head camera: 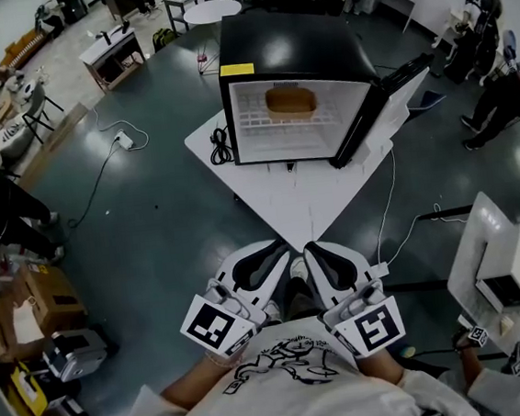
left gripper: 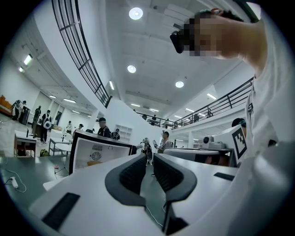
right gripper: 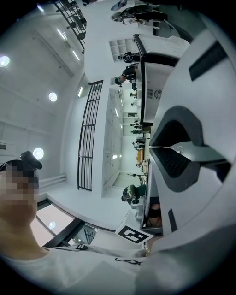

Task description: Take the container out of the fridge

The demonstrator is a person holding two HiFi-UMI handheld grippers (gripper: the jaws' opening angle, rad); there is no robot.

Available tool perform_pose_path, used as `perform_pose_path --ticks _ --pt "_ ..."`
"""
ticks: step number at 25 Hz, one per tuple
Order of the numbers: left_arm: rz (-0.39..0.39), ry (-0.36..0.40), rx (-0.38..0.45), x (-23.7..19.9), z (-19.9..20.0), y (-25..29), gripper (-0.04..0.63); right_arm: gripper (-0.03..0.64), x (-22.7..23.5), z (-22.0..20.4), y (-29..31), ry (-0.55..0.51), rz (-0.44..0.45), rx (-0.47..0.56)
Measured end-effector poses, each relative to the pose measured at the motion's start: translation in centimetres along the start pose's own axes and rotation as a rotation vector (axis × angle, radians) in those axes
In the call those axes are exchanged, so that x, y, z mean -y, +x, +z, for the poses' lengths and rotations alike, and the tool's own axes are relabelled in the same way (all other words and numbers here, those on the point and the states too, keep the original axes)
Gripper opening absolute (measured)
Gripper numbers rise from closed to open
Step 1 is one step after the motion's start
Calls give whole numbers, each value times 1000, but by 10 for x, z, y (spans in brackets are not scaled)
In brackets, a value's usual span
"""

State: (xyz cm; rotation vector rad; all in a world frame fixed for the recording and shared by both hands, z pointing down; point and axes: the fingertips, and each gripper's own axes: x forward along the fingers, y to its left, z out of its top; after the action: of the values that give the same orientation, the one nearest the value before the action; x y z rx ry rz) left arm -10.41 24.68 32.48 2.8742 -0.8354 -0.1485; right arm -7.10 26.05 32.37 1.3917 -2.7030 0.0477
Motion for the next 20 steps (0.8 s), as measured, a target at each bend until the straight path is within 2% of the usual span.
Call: perform_pose_path --ticks 7,20 --pt "5 4 -1 -8 1 20 64 31 24 15 9 -11 -28 68" --pt "12 -2 -17 -34 -5 77 64 31 82 8 32 -5 -22 57"
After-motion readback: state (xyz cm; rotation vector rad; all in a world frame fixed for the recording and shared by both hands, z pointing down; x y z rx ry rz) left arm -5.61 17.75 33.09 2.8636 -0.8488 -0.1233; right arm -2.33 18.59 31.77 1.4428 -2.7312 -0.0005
